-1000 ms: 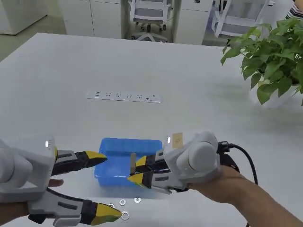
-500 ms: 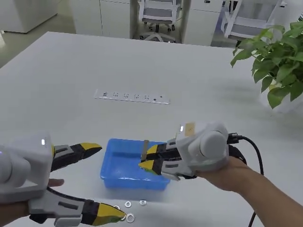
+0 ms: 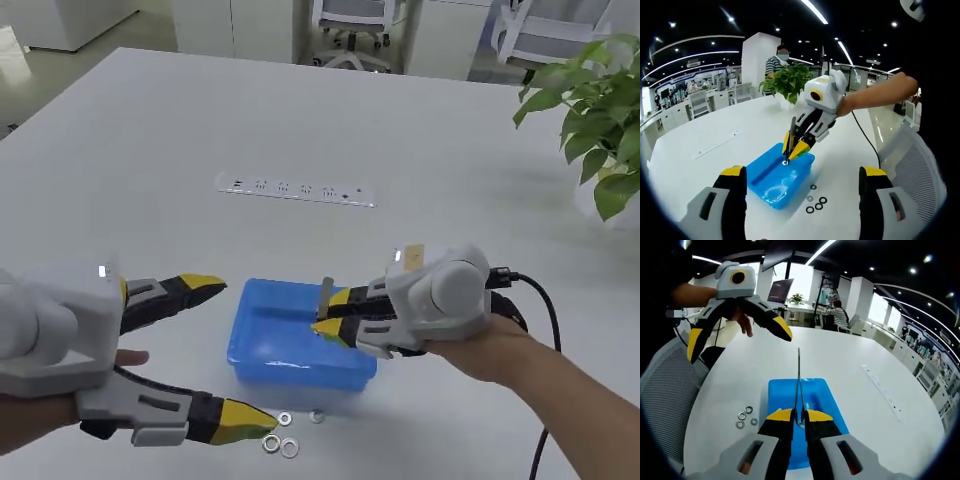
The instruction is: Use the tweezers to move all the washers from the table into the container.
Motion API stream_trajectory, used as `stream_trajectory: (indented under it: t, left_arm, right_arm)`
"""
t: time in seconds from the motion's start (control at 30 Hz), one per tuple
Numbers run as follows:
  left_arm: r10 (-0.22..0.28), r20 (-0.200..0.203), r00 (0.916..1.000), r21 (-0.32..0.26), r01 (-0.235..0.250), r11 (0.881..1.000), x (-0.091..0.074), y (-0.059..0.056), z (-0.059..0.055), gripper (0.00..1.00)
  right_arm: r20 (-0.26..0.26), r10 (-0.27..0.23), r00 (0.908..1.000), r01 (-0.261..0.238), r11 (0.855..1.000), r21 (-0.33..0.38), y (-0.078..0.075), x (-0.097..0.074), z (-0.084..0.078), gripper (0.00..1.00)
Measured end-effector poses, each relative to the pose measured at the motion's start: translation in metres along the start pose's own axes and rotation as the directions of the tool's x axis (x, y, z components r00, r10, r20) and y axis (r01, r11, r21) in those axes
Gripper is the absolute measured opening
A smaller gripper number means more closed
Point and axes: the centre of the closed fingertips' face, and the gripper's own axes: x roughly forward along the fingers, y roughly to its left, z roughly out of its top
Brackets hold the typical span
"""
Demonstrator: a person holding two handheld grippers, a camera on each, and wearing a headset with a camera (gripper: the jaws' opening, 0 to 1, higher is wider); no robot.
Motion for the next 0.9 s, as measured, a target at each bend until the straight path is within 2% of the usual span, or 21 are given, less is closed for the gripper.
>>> stream_trajectory:
  t: [0.5,0.6,0.8,0.9]
  left_arm:
    - [0.008,-0.009,0.9999,0.017,-0.008,1.000,0.011,0.015,0.001,0.93]
    - [-0.002,-0.008,1.0000,0.025,0.003,1.000,0.014,0.017,0.002,0.85]
    - [-0.017,-0.018,0.9997,0.040,0.017,0.999,0.023,0.021,0.002,0.77]
    - [-0.022,-0.023,0.9995,0.052,0.023,0.998,0.029,0.024,0.002,0.70]
  right_arm:
    - [-0.013,0.018,0.9998,-0.017,0.999,0.037,-0.005,0.020,-0.022,0.10]
    - [-0.015,0.016,0.9998,-0.015,0.999,0.044,-0.006,0.022,-0.025,0.10]
    - [-0.015,0.017,0.9997,-0.017,0.998,0.055,-0.004,0.027,-0.027,0.10]
    - [-0.022,0.025,0.9994,-0.024,0.998,0.052,-0.002,0.030,-0.031,0.10]
